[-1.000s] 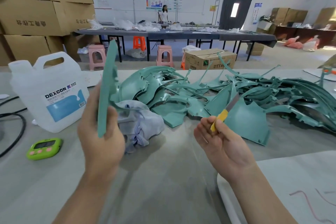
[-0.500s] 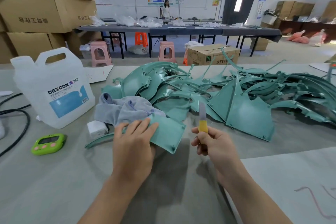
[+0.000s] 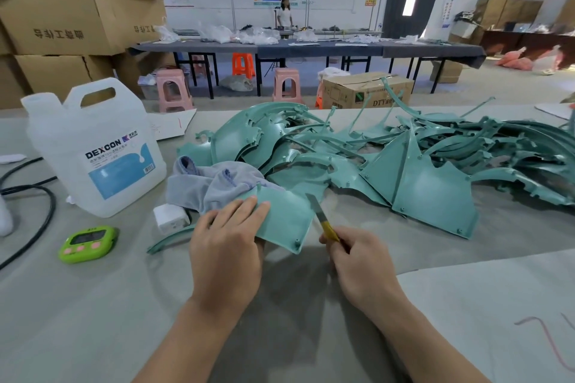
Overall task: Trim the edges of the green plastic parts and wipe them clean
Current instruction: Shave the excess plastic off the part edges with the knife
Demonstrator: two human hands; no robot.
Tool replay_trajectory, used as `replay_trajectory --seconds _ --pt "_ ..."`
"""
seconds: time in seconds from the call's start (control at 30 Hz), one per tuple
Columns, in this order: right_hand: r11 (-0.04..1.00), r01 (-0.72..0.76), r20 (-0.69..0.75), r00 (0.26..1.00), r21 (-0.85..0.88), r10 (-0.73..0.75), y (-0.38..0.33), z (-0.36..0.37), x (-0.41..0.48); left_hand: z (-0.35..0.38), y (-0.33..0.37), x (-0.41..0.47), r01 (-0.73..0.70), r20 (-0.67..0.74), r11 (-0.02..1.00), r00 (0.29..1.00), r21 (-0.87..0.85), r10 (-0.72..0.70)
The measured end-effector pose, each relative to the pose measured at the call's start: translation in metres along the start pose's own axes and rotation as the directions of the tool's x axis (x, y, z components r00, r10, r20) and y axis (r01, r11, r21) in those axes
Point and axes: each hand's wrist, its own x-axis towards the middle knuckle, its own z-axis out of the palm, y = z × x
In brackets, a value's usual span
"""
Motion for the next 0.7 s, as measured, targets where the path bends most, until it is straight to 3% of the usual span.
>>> replay_trajectory --seconds 0.13,0.3,0.37,0.47,0.6,0.7 --pt "0.991 0.059 0.066 0.996 0.119 -0.068 -0.002 -0.007 -0.005 0.002 -0.002 0.001 0.016 -0.028 1.0 0.999 -0.003 -0.016" --pt "0.96 0.111 0.304 0.934 0.257 -0.189 -0.006 -0.027 -0.007 0.002 -0.001 0.003 0.037 -0.052 0.999 0.998 -0.026 -0.039" --pt "0.956 0.113 0.318 0.927 0.269 -0.199 -0.007 -0.031 -0.004 0.002 -0.001 0.002 0.044 -0.057 0.998 0.997 -0.034 -0.046" --pt "0.968 0.021 0.222 0.972 0.251 -0.078 -0.003 -0.024 0.003 0.002 -0.003 0.001 0.044 -0.073 0.998 0.996 -0.049 -0.047" --pt "0.984 -0.167 -0.034 0.985 0.055 0.169 0.009 -0.023 0.018 0.002 -0.004 0.0 -0.004 -0.109 0.999 0.994 -0.05 -0.001" --pt "0.959 -0.064 -0.044 0.996 0.277 0.079 0.01 -0.027 0.02 0.002 -0.005 0.0 -0.013 -0.128 0.999 0.992 -0.038 0.008"
